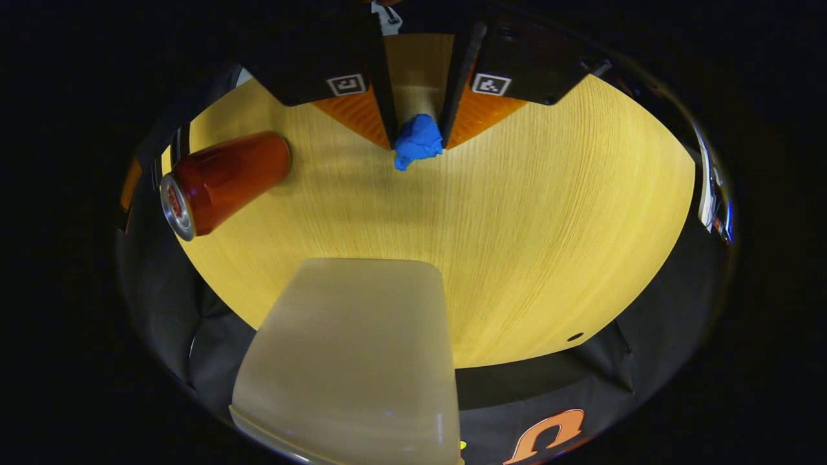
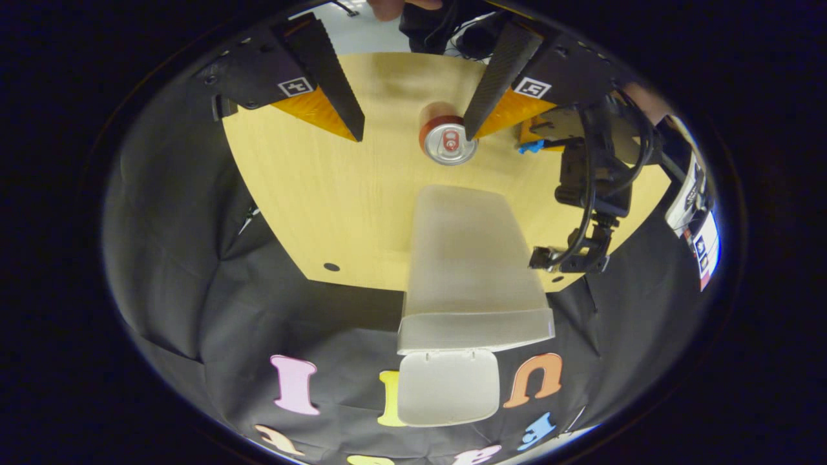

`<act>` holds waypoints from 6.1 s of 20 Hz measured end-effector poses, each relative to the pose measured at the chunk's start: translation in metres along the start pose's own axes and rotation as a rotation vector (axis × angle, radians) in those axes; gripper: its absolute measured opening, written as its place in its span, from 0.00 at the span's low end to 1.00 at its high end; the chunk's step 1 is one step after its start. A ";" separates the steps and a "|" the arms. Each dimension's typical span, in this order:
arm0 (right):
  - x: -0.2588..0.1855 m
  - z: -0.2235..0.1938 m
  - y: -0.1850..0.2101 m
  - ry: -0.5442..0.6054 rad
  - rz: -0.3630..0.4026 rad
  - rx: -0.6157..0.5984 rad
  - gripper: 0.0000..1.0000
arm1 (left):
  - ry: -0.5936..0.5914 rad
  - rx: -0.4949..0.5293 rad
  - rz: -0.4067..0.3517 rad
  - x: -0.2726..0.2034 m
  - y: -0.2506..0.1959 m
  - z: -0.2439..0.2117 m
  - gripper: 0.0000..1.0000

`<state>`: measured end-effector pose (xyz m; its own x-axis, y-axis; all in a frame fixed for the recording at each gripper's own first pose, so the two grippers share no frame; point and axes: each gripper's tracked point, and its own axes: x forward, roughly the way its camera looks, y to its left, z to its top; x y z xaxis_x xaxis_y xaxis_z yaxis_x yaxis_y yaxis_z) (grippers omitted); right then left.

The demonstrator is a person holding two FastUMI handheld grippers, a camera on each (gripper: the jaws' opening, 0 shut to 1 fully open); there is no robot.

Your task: Press the lid of the desktop garbage bin to open it, pick up the crumpled paper on the desktop and throw it into the bin, then pick up the pop can on the desktop and drop it into the bin, and finally close the garbage bin lid.

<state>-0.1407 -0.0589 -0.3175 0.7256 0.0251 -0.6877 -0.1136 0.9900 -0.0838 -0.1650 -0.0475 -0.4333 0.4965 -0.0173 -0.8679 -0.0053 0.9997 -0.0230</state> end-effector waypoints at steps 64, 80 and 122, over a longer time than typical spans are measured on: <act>-0.006 0.085 -0.071 -0.104 -0.169 0.113 0.78 | -0.743 0.033 -0.087 -0.145 -0.036 0.355 0.75; -0.028 0.185 -0.051 -0.190 -0.061 0.083 0.78 | -0.801 0.000 0.016 -0.180 0.023 0.336 0.97; 0.094 0.295 0.066 -0.013 0.126 0.029 0.81 | -0.823 -0.086 0.298 -0.259 0.135 0.275 0.97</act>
<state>0.1206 0.0496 -0.1748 0.7154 0.1508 -0.6822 -0.1850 0.9825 0.0232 -0.0554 0.0965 -0.0752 0.9319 0.2945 -0.2117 -0.2835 0.9555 0.0813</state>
